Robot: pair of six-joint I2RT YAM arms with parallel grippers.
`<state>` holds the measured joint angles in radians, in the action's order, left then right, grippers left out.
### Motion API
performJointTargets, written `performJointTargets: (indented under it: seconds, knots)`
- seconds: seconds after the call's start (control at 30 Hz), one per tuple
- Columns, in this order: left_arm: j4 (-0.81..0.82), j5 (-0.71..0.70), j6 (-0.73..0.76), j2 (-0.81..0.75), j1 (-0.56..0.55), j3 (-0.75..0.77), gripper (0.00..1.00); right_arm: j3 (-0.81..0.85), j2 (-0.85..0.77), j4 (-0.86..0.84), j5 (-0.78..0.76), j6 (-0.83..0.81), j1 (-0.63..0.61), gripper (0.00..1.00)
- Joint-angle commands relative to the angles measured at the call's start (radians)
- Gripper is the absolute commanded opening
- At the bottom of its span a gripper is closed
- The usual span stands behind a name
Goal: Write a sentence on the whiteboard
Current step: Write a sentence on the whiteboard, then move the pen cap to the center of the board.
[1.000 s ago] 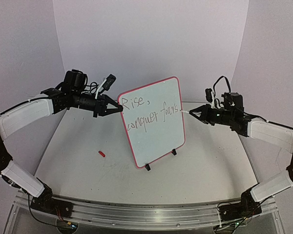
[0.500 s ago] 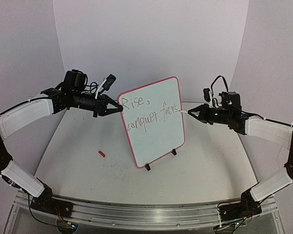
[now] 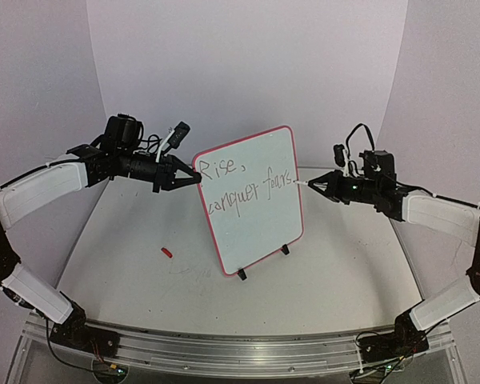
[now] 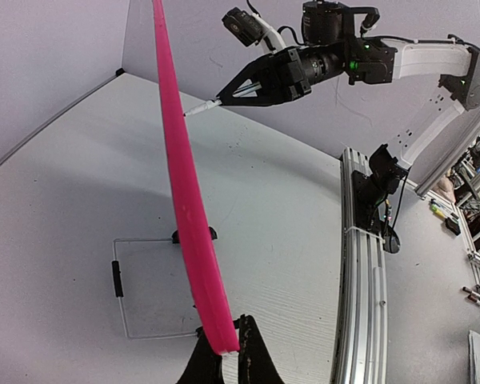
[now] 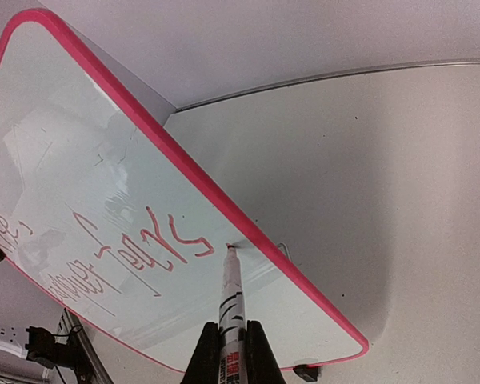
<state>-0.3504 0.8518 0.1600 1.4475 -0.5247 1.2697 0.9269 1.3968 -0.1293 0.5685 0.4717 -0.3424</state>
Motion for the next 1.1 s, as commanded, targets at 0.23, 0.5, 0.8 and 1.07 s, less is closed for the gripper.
performJointTargets:
  seconds: [0.23,0.5,0.8,1.07]
  knots:
    - [-0.156,-0.052,0.035,0.011,-0.041,-0.049,0.32,-0.042,-0.205,-0.018,-0.071,-0.037,0.003,0.0]
    - [-0.14,-0.105,0.006,-0.023,-0.041,-0.073,0.57,-0.051,-0.25,-0.016,-0.086,-0.041,0.004,0.0]
    - [-0.077,-0.21,-0.079,-0.155,-0.036,-0.17,0.79,-0.058,-0.305,0.007,-0.097,-0.058,0.004,0.0]
    - [0.043,-0.366,-0.276,-0.389,-0.032,-0.347,0.87,-0.073,-0.338,0.011,-0.091,-0.054,0.003,0.0]
